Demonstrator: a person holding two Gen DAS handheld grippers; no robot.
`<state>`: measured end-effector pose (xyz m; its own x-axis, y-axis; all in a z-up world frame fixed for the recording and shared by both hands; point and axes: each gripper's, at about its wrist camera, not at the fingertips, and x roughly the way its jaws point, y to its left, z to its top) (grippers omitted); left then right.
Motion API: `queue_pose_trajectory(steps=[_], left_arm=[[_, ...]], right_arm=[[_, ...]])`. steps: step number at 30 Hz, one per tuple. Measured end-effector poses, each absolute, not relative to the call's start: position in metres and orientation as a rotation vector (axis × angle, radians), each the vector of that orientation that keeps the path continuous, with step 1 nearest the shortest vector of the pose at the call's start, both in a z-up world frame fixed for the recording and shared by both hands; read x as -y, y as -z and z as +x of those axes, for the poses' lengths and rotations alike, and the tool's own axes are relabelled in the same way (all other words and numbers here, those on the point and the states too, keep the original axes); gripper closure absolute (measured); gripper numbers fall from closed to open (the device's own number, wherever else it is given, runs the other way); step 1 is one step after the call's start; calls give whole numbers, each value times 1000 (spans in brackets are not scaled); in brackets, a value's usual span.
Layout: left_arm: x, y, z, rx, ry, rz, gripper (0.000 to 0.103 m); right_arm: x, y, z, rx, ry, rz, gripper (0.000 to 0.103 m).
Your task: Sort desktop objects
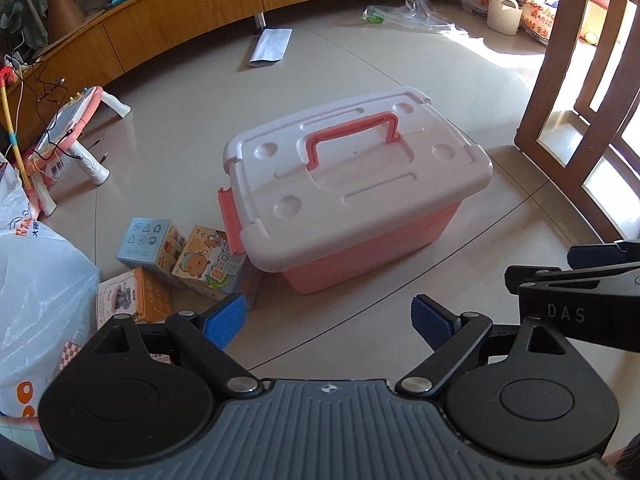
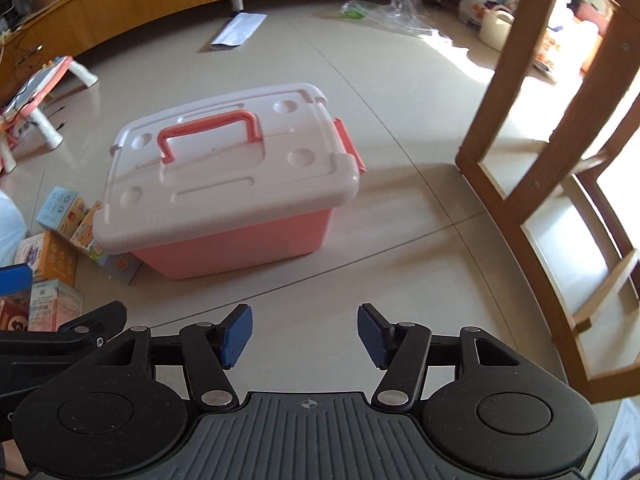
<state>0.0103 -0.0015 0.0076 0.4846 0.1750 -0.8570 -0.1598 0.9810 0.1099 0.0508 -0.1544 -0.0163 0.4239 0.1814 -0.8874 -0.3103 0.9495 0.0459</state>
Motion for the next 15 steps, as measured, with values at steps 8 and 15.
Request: queue_pose_trajectory(steps=[8, 15], left_arm=[[-6, -5, 2, -1058, -256, -27, 3], [-12, -9, -4, -1047, -275, -36, 2]], right_arm=[[163, 37, 42, -1130, -237, -49, 46], [165, 37, 44, -1130, -205, 6, 44]])
